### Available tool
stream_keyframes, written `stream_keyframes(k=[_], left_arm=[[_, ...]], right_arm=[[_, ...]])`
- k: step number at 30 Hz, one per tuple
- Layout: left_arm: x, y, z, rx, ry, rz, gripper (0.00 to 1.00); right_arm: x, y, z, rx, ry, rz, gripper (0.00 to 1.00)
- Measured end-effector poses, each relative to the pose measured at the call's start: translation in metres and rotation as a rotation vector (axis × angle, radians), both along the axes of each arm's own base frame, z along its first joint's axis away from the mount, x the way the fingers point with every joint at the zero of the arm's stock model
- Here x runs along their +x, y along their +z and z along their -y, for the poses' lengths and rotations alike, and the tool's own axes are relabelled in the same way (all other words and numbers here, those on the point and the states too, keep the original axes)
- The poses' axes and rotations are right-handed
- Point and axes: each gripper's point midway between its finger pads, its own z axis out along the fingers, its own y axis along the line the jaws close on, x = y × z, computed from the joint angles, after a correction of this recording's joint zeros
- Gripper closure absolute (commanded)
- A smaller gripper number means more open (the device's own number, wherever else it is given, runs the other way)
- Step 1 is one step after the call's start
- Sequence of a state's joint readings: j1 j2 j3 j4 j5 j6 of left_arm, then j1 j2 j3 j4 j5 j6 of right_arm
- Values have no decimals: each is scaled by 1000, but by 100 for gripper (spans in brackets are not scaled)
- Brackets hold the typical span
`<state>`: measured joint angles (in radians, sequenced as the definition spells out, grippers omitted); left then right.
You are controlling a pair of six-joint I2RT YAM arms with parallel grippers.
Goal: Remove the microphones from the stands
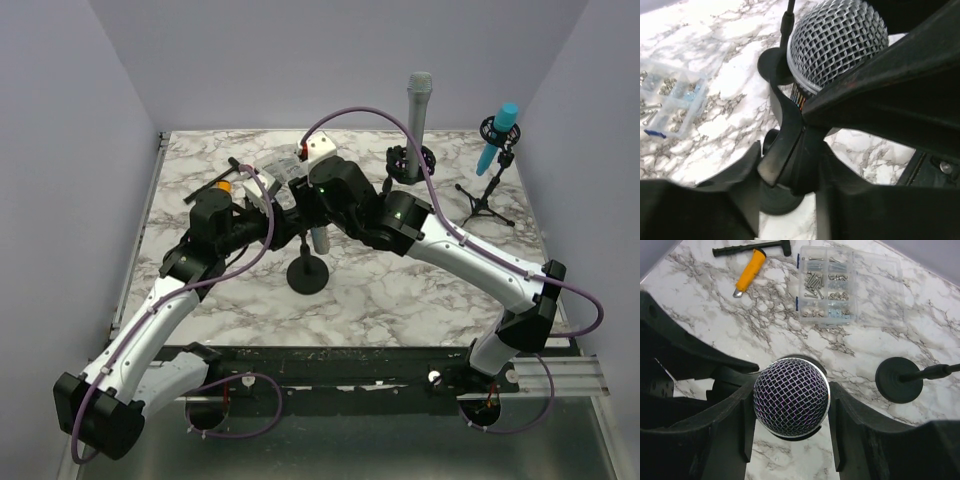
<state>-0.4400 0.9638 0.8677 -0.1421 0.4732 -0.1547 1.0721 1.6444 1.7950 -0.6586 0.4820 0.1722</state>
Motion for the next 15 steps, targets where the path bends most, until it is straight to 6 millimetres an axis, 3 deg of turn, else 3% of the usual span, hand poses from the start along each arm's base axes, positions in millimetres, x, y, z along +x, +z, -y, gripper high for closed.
stream_keyframes(k=[9, 15], left_arm=[[-5, -2, -7, 26, 4, 26, 100], [-4, -2, -7, 26, 4, 29, 100]], right_arm=[[0, 18, 0, 28, 1, 17, 99], [3, 75, -4, 120, 1, 75, 99]])
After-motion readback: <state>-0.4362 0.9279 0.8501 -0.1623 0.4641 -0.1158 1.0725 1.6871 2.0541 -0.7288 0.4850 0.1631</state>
